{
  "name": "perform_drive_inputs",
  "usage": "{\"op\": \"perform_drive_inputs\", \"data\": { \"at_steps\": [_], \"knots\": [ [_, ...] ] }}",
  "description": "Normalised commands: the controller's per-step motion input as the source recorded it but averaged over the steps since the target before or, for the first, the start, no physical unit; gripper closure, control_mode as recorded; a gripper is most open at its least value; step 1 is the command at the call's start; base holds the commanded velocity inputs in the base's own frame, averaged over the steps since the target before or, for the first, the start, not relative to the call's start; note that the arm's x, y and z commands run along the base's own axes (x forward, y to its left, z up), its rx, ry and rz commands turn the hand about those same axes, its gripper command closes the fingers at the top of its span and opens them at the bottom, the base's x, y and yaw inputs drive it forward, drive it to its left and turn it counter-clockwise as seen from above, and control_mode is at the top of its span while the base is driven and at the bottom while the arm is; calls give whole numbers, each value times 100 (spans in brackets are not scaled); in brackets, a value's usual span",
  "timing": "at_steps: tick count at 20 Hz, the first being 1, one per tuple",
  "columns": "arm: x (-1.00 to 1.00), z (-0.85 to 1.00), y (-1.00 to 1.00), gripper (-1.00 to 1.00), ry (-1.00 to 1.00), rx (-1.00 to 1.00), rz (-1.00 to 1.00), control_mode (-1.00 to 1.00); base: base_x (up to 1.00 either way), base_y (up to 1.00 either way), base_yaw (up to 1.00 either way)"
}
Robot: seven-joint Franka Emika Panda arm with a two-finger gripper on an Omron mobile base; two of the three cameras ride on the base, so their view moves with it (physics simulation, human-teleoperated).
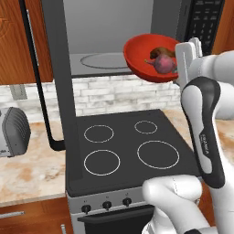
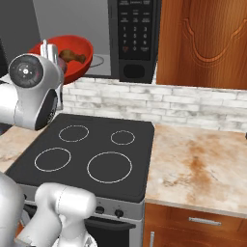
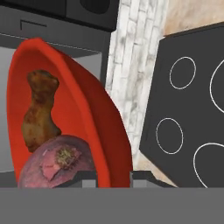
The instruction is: The microwave is finished heating the chicken drumstick and onion. Take the bowl containing the food and place it on the dining counter.
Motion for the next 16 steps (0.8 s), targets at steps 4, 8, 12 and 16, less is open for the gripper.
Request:
{"op": "perform_drive_inputs", "data": {
  "at_steps": [4,8,12,16],
  "knots": [
    [0,0,0,100,0,0,0,-100,0,0,0],
    [0,0,0,100,0,0,0,-100,0,0,0],
    [-3,0,-3,100,0,0,0,-100,0,0,0],
    [-33,-3,-26,100,1,0,0,100,-18,-16,0]
  ]
}}
